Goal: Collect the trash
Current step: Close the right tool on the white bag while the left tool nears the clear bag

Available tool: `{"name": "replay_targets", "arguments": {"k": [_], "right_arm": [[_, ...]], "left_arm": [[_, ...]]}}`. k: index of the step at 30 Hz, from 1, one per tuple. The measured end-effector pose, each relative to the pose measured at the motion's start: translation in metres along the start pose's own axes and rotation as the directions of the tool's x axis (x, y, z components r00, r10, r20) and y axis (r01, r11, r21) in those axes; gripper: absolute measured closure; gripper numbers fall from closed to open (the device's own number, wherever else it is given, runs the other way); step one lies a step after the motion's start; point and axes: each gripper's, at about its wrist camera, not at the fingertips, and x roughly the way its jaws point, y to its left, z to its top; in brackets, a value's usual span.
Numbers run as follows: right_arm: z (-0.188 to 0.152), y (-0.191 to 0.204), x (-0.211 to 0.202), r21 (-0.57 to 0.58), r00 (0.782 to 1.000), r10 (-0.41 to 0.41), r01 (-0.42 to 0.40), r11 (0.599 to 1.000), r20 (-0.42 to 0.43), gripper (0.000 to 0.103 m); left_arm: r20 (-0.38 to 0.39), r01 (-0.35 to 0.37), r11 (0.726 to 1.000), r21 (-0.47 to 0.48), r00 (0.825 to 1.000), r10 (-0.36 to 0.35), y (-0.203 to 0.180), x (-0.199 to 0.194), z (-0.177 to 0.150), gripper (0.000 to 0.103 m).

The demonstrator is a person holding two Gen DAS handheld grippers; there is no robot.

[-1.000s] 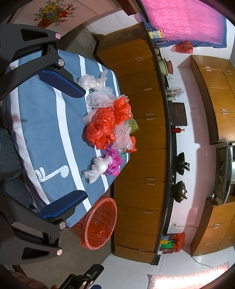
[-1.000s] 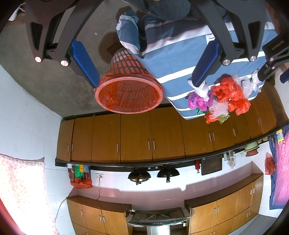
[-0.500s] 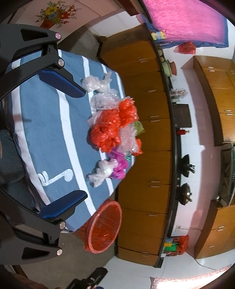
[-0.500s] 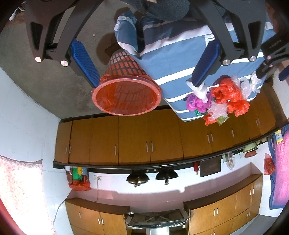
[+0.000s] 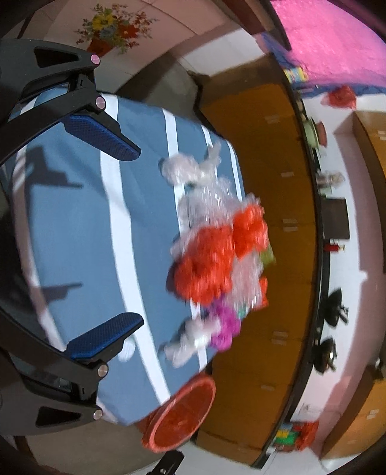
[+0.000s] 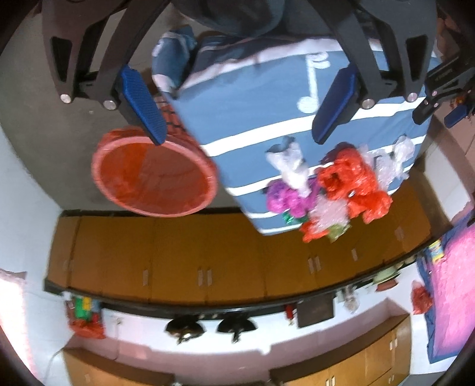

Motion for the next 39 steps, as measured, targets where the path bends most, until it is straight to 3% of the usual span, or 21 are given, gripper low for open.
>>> {"name": "replay_targets", "arguments": {"k": [3,10,20,26,29,34,39], "right_arm": [[0.011,0.011,0.021,-0.023,1.0,0.018,-0.018,1.0,-0.021,0.013],[0.033,0.04,0.076,-0.117,0.996,0.049,-0.057,0.992,-0.069,0.024],[0.041,0.067,0.157,-0.181,0.984,0.058,-0.089,0.979,-0.168,0.026],[0.035,0.071,0.192,-0.208,0.974,0.024,-0.073,0.976,-0.227,0.026],[0.032,0.069,0.202,-0.193,0.964,0.044,-0.097,0.976,-0.263,0.036],[0.026,0.07,0.21,-0.177,0.95,0.078,-0.136,0.975,-0.301,0.074],[0.023,0.071,0.207,-0.163,0.952,0.11,-0.161,0.973,-0.285,0.081]], "left_arm": [[-0.017,-0.083,0.996,-0.044,0.996,0.083,0.024,0.015,0.007,0.002],[-0.079,-0.133,0.987,-0.089,0.989,0.126,0.072,0.059,0.027,0.002],[-0.098,-0.135,0.989,-0.063,0.987,0.128,0.093,0.105,0.05,0.005],[-0.129,-0.132,0.99,-0.056,0.984,0.124,0.098,0.123,0.049,0.007],[-0.14,-0.115,0.992,-0.055,0.985,0.106,0.097,0.129,0.048,0.01],[-0.161,-0.093,0.994,-0.06,0.984,0.082,0.095,0.141,0.046,0.017],[-0.174,-0.085,0.993,-0.077,0.982,0.071,0.098,0.147,0.045,0.022]]}}
